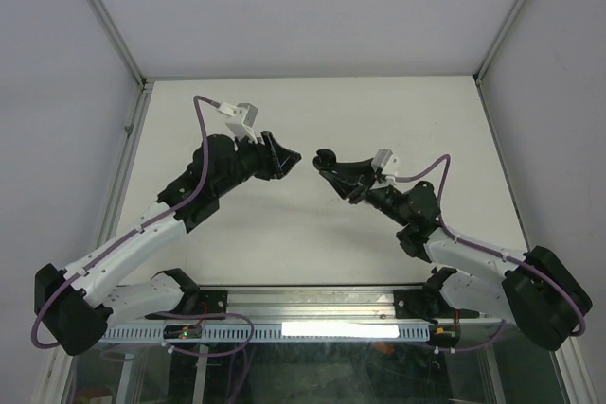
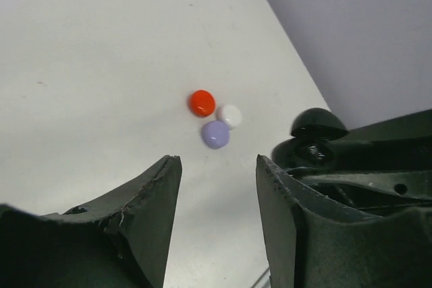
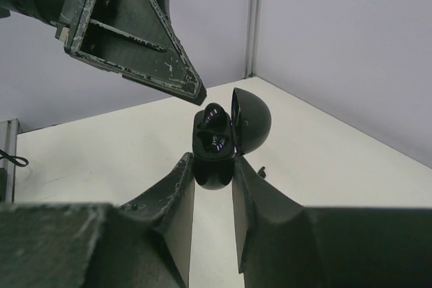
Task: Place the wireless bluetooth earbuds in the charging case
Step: Place the earbud in the charging case, then pick up the earbud from the center of the board.
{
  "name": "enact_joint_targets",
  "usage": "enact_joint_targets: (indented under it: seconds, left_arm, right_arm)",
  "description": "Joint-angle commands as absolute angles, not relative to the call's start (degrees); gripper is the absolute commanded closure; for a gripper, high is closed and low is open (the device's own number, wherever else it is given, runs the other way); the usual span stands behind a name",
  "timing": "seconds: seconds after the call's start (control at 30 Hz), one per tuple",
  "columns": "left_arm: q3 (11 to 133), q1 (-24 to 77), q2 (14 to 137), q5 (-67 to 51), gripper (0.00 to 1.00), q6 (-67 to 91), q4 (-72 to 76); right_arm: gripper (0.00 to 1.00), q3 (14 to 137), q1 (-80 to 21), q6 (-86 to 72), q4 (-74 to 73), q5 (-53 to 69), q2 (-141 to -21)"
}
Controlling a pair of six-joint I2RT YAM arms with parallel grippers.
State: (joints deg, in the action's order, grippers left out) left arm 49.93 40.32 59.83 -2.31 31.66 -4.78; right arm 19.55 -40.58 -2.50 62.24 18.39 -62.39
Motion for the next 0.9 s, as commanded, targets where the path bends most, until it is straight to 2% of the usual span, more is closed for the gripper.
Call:
enact_joint_targets:
  seconds: [0.0,0.43,0.63,0.87]
  left_arm:
    - [53.09,36.43,61.07,3.37,0.49,26.83,-11.28]
    - [58.63,25.62,81.17,7.79,0.40,22.07,-15.81]
    - [69.15,25.07,94.34,8.22,0.39,10.10,-19.15]
    - [81.89,22.16,107.70,0.28,0.36,0.30,-26.83]
  right_arm:
    - [1.00,18.84,-40.36,1.02,60.57,13.30,-60.16]
    - [1.00,17.54,-40.40,3.68,56.77,12.74,-58.47]
    - [1.00,16.65,-40.42,3.69,57.83,12.80,-58.65]
    - [1.00,16.10,-40.25,3.43,58.81,13.63,-59.04]
